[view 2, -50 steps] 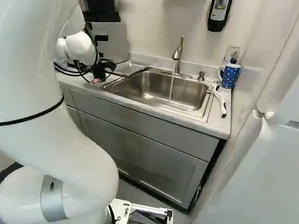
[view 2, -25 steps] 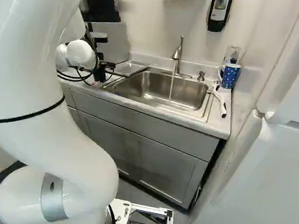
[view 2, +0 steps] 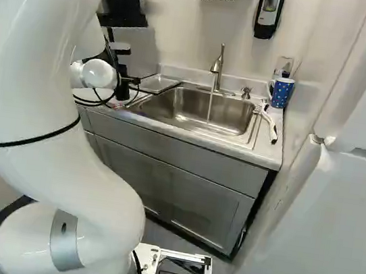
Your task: Rinse the cup and place it in the tray
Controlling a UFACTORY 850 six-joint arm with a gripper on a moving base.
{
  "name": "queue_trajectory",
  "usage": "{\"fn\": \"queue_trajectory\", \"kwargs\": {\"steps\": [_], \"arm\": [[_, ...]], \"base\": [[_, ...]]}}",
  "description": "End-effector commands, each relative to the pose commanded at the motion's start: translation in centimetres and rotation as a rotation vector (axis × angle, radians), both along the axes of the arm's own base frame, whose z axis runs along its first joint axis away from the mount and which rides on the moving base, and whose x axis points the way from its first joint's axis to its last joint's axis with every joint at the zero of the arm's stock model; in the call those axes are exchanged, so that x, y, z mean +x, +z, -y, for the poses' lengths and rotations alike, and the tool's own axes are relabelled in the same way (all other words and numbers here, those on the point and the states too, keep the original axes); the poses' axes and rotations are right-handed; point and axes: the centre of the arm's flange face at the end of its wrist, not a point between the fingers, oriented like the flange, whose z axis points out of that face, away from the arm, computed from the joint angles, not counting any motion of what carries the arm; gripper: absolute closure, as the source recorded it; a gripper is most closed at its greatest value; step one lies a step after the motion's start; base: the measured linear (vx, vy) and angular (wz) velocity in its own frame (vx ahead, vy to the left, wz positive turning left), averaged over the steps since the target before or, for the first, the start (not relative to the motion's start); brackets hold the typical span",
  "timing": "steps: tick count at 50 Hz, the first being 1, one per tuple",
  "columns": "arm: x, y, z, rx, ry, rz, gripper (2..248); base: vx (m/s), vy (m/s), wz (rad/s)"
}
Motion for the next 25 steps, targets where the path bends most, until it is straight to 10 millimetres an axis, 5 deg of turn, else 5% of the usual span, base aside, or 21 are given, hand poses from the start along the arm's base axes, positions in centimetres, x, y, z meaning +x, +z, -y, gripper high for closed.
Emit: {"fn": "queue_trajectory", "kwargs": {"steps": [25], "arm": [[-0.02,0.11,-0.01,0.005,0.000,0.012,3]], "base": [[0.000,0.000,0.000]]}}
